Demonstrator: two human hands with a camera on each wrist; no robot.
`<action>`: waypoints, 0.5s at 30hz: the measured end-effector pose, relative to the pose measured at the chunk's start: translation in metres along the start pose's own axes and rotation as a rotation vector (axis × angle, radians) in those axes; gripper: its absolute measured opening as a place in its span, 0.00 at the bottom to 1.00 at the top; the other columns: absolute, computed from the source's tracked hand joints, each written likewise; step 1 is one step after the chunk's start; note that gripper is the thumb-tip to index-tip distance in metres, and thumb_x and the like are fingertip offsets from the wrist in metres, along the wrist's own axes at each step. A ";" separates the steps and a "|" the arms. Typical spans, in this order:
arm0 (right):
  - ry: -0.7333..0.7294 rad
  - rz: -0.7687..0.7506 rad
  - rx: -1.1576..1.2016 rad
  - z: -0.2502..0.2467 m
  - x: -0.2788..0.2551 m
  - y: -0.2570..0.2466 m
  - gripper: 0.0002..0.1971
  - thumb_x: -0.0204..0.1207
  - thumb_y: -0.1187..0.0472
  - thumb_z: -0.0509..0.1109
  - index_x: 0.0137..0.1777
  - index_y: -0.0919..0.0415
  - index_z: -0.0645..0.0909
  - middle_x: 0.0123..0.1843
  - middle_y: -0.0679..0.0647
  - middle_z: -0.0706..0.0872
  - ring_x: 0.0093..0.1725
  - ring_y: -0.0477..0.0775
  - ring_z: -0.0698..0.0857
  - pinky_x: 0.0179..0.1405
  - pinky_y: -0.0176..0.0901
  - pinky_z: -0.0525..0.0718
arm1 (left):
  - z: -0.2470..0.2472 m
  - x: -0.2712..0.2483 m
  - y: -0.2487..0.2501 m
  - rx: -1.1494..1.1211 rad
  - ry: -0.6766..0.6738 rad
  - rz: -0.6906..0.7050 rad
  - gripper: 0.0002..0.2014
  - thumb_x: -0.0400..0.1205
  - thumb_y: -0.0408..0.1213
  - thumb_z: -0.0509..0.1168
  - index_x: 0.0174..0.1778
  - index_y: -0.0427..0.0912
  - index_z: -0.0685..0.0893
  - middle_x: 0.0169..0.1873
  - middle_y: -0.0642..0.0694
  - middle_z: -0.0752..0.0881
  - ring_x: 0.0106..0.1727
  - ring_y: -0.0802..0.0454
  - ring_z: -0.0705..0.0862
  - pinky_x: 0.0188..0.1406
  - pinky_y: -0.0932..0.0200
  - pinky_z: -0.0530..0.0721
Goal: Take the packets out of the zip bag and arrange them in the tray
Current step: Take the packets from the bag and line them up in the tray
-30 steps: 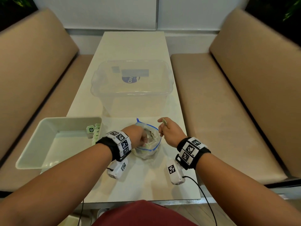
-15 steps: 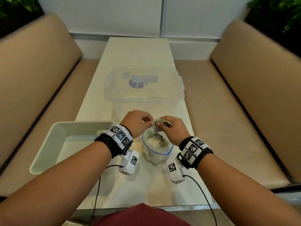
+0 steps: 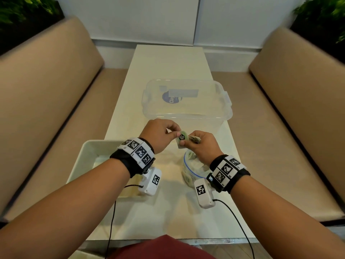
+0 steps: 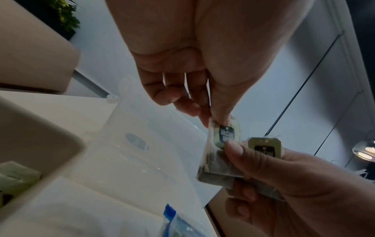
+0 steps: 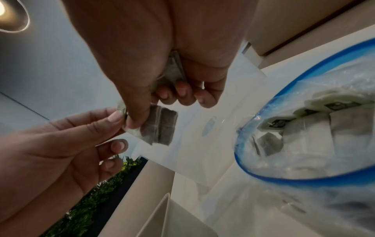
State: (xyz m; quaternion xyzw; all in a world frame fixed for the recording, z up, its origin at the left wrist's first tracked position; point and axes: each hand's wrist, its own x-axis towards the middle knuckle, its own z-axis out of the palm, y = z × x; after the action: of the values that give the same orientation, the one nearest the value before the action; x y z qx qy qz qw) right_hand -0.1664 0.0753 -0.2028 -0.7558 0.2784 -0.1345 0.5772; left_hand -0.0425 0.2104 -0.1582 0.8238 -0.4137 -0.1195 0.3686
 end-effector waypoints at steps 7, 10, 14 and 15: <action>-0.134 0.069 0.108 0.011 -0.004 -0.004 0.19 0.59 0.41 0.85 0.33 0.45 0.76 0.44 0.71 0.88 0.44 0.70 0.87 0.32 0.46 0.73 | -0.009 -0.006 -0.015 -0.110 -0.023 -0.019 0.01 0.80 0.40 0.71 0.44 0.49 0.88 0.36 0.54 0.88 0.39 0.54 0.87 0.47 0.55 0.86; -0.257 0.074 0.219 0.020 -0.005 -0.011 0.22 0.64 0.49 0.84 0.42 0.54 0.72 0.51 0.80 0.85 0.50 0.85 0.84 0.30 0.46 0.70 | -0.018 -0.010 -0.023 -0.144 0.001 -0.034 0.01 0.80 0.39 0.71 0.44 0.49 0.87 0.35 0.52 0.88 0.38 0.52 0.86 0.47 0.52 0.87; -0.331 0.017 0.225 0.034 -0.005 -0.018 0.14 0.79 0.62 0.73 0.49 0.60 0.68 0.49 0.67 0.92 0.45 0.61 0.78 0.33 0.46 0.71 | -0.041 -0.014 -0.038 -0.216 0.062 -0.065 0.02 0.81 0.38 0.70 0.43 0.50 0.86 0.36 0.51 0.89 0.36 0.52 0.85 0.45 0.53 0.87; -0.327 0.017 0.203 0.038 -0.004 -0.019 0.11 0.81 0.64 0.72 0.50 0.61 0.69 0.47 0.64 0.92 0.44 0.60 0.80 0.33 0.46 0.73 | -0.048 -0.015 -0.043 -0.220 0.075 -0.068 0.03 0.81 0.38 0.70 0.43 0.51 0.86 0.36 0.51 0.89 0.35 0.53 0.85 0.44 0.54 0.86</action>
State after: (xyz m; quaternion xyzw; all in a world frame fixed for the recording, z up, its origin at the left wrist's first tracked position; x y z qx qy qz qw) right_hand -0.1452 0.1114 -0.1959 -0.7030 0.1722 -0.0324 0.6893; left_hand -0.0027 0.2626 -0.1566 0.7957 -0.3560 -0.1458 0.4679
